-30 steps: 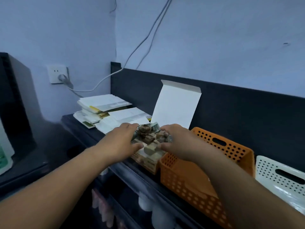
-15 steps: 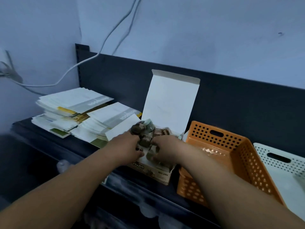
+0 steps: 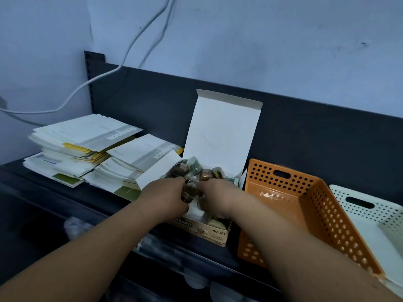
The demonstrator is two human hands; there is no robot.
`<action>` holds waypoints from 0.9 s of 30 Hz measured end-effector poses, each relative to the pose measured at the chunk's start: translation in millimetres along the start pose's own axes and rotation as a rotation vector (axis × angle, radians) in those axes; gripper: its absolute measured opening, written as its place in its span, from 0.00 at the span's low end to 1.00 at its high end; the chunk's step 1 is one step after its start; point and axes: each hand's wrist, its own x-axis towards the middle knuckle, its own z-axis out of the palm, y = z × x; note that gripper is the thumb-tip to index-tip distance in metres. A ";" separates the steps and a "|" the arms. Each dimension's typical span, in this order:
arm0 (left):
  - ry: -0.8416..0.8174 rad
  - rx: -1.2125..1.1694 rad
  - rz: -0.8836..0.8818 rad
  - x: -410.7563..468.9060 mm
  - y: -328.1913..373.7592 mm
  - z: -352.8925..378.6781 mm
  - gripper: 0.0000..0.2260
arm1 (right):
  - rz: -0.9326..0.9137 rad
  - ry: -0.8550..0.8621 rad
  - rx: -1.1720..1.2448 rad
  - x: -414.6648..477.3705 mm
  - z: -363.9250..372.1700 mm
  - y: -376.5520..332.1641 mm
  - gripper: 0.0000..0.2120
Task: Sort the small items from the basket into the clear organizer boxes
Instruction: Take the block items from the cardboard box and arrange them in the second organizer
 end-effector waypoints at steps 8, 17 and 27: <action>0.018 -0.045 0.047 -5.6 -2.8 1.5 0.16 | 0.003 -0.077 -0.011 -0.7 1.0 -0.4 0.24; 0.027 -0.154 0.026 -10.0 -7.2 -1.2 0.14 | 0.055 0.067 0.057 1.7 5.0 -3.4 0.14; 0.078 -0.428 0.059 -14.4 5.4 -12.1 0.12 | 0.172 0.442 0.488 -49.0 -9.2 23.7 0.14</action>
